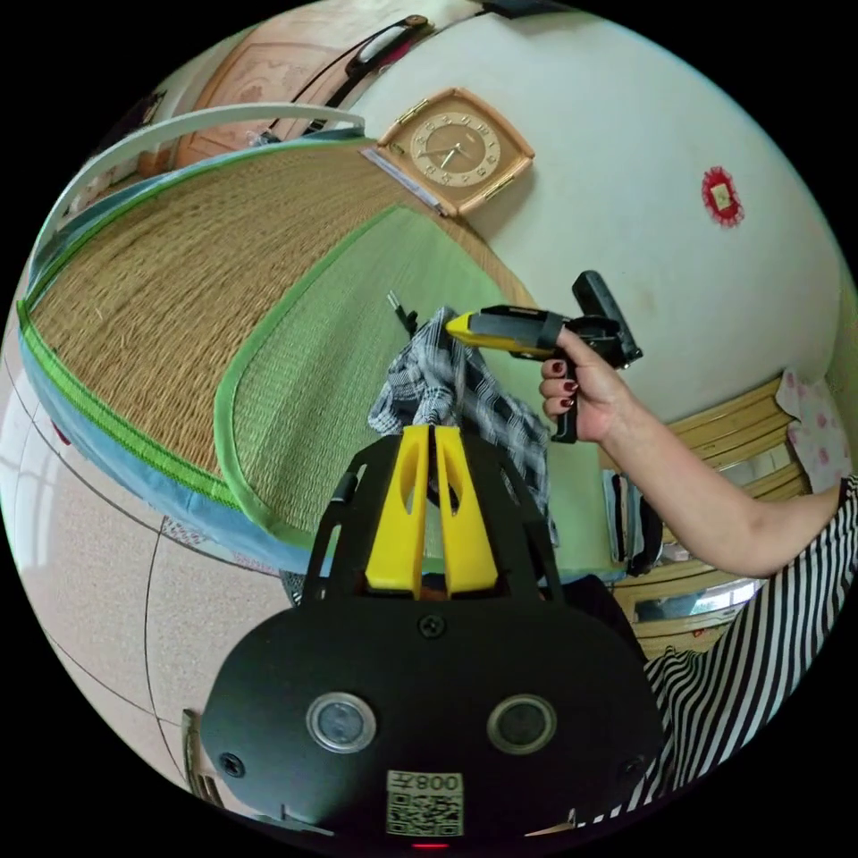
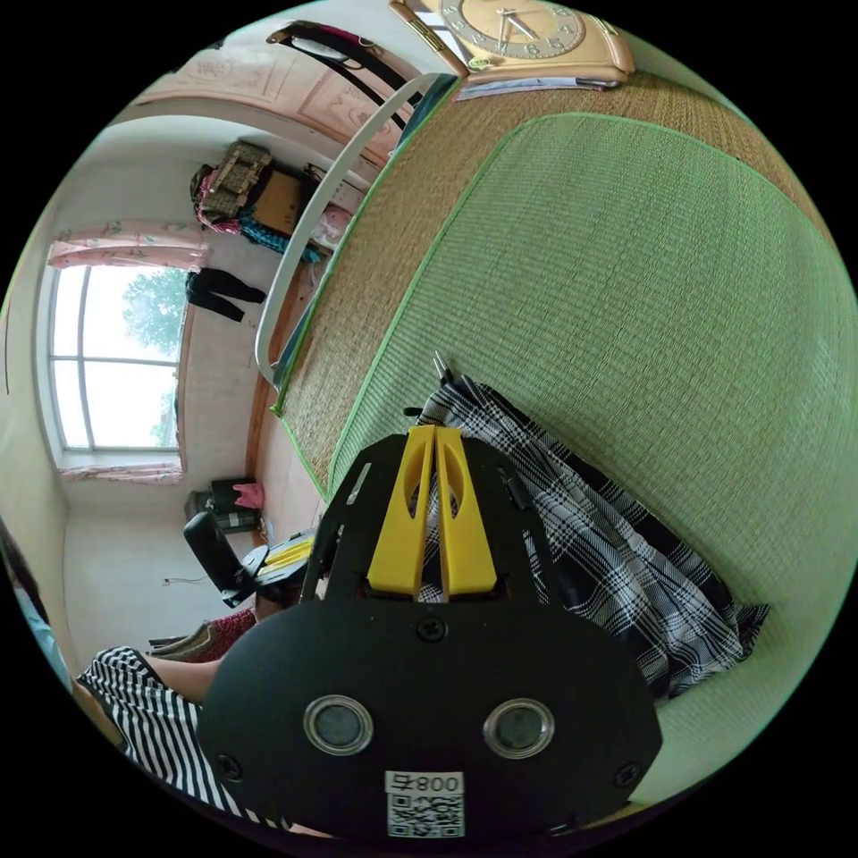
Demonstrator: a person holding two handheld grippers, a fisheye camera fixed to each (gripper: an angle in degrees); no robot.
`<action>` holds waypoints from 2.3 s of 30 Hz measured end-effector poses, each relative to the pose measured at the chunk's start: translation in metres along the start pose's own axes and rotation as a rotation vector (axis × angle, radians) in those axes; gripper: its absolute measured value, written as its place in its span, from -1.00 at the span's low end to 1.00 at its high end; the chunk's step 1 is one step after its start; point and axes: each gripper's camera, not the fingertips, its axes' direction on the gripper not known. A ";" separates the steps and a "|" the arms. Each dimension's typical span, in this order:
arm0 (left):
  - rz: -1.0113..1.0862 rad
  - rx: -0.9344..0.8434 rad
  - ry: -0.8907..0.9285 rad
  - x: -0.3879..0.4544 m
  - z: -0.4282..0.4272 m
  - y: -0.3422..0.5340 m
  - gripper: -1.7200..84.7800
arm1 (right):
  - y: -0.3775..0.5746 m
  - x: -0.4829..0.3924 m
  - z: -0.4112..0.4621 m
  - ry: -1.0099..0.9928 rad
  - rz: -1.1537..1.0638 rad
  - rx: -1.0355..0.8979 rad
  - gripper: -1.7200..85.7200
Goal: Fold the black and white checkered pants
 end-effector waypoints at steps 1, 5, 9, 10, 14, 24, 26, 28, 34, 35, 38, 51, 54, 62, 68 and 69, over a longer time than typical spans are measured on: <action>0.015 0.018 -0.008 0.005 -0.004 -0.004 -0.93 | 0.001 0.000 -0.002 -0.003 -0.006 0.006 -0.96; 0.020 0.029 -0.066 0.014 -0.004 -0.010 -0.93 | 0.010 0.003 -0.008 -0.005 -0.025 0.034 -0.96; -0.054 -0.013 -0.077 0.018 0.005 -0.007 -0.93 | 0.014 0.017 -0.001 0.038 0.004 0.020 -0.96; -0.057 0.014 -0.098 0.025 0.002 -0.004 -0.93 | 0.014 0.019 0.001 0.045 0.009 0.013 -0.96; -0.004 0.105 -0.138 0.057 -0.007 -0.002 -0.94 | 0.018 0.029 0.002 0.043 0.020 0.020 -0.96; 0.055 -0.149 -0.126 0.099 0.066 -0.012 -0.96 | 0.027 0.049 0.004 0.067 0.021 -0.023 -0.96; 0.031 -0.148 -0.109 0.106 0.065 -0.013 -0.96 | 0.031 0.050 -0.001 0.066 0.006 -0.032 -0.96; 0.046 -0.130 -0.122 0.123 0.061 -0.011 -0.96 | 0.039 0.050 -0.010 0.072 -0.022 -0.027 -0.96; 0.077 -0.191 -0.177 0.158 0.076 -0.006 -0.96 | 0.123 0.062 -0.048 0.105 -0.120 -0.047 -0.96; 0.079 -0.197 -0.179 0.160 0.078 -0.006 -0.96 | 0.146 0.071 -0.052 0.129 -0.103 -0.064 -0.96; 0.100 -0.207 -0.197 0.177 0.084 -0.005 -0.96 | 0.204 0.097 -0.059 0.169 -0.030 -0.112 -0.96; 0.160 -0.205 -0.295 0.278 0.105 0.000 -0.96 | 0.307 0.145 -0.057 0.176 -0.026 -0.169 -0.96; 0.204 -0.187 -0.219 0.319 0.116 0.011 -0.96 | 0.317 0.156 -0.064 0.137 -0.012 -0.155 -0.96; 0.356 -0.432 -0.103 0.414 0.202 0.036 -0.96 | 0.322 0.194 -0.119 0.107 0.018 0.008 -0.96; 0.395 -0.573 -0.059 0.466 0.250 0.047 -0.96 | 0.307 0.255 -0.152 0.121 0.149 0.133 -0.96; 0.411 -0.607 -0.082 0.474 0.259 0.052 -0.96 | 0.304 0.265 -0.151 0.128 0.167 0.121 -0.96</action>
